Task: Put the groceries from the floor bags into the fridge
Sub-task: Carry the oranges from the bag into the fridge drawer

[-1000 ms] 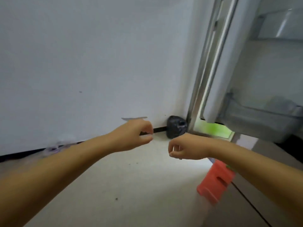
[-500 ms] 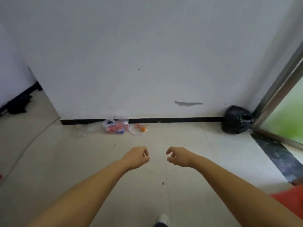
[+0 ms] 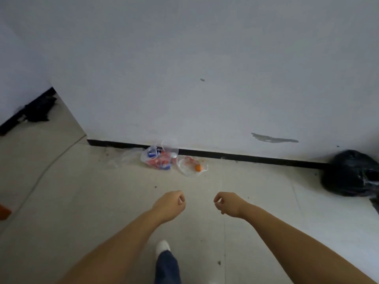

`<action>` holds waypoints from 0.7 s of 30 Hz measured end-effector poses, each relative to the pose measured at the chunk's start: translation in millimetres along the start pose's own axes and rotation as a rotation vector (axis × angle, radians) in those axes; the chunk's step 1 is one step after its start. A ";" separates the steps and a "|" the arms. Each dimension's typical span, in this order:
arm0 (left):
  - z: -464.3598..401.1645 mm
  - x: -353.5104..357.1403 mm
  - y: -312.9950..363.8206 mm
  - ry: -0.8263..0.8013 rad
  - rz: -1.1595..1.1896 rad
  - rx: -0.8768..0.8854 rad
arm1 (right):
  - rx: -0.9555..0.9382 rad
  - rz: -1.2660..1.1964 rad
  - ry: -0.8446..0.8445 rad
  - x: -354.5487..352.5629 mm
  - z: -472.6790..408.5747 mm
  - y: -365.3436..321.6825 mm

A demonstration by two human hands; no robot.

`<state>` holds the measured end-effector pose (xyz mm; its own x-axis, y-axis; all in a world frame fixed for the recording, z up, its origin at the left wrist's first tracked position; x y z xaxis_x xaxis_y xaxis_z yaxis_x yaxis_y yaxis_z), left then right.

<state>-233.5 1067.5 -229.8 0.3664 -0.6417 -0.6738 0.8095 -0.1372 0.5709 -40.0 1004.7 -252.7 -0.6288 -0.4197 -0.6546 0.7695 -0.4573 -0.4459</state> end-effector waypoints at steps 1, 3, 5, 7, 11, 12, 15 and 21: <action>-23.1 -6.8 -5.9 -0.018 0.007 -0.010 | 0.002 -0.009 -0.007 -6.4 -22.8 -3.8; -77.6 -22.9 -16.5 -0.055 0.011 -0.013 | 0.013 -0.034 -0.021 -20.1 -74.2 -9.5; -133.0 -42.2 -23.5 -0.081 0.008 -0.013 | 0.053 -0.077 -0.017 -37.0 -123.2 -11.0; -184.6 -61.3 -28.0 -0.130 -0.003 -0.018 | 0.121 -0.147 -0.012 -51.1 -165.2 -9.6; -280.4 -88.4 -34.4 -0.211 -0.057 -0.032 | 0.201 -0.248 -0.002 -73.5 -243.8 -7.4; -304.9 -88.4 -37.0 -0.233 -0.062 -0.041 | 0.204 -0.257 -0.004 -77.9 -265.1 -7.2; -387.4 -62.1 -52.3 -0.310 -0.062 -0.063 | 0.213 -0.233 -0.032 -78.7 -342.9 6.0; -594.6 51.1 -119.3 -0.356 -0.032 -0.076 | 0.230 -0.126 -0.056 -27.2 -566.2 85.0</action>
<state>-38.5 1499.7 -611.3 0.1682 -0.8623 -0.4776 0.8545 -0.1140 0.5068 106.1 1421.2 -618.5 -0.7284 -0.3879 -0.5648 0.6429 -0.6721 -0.3675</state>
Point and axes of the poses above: each hand's wrist, its own z-axis away from the middle knuckle, its own x-axis out of the palm, y = z × x, the point moved 6 cm from there along -z, towards the middle knuckle, and after that the axes turned 3 degrees about z, right-handed, at the moved point
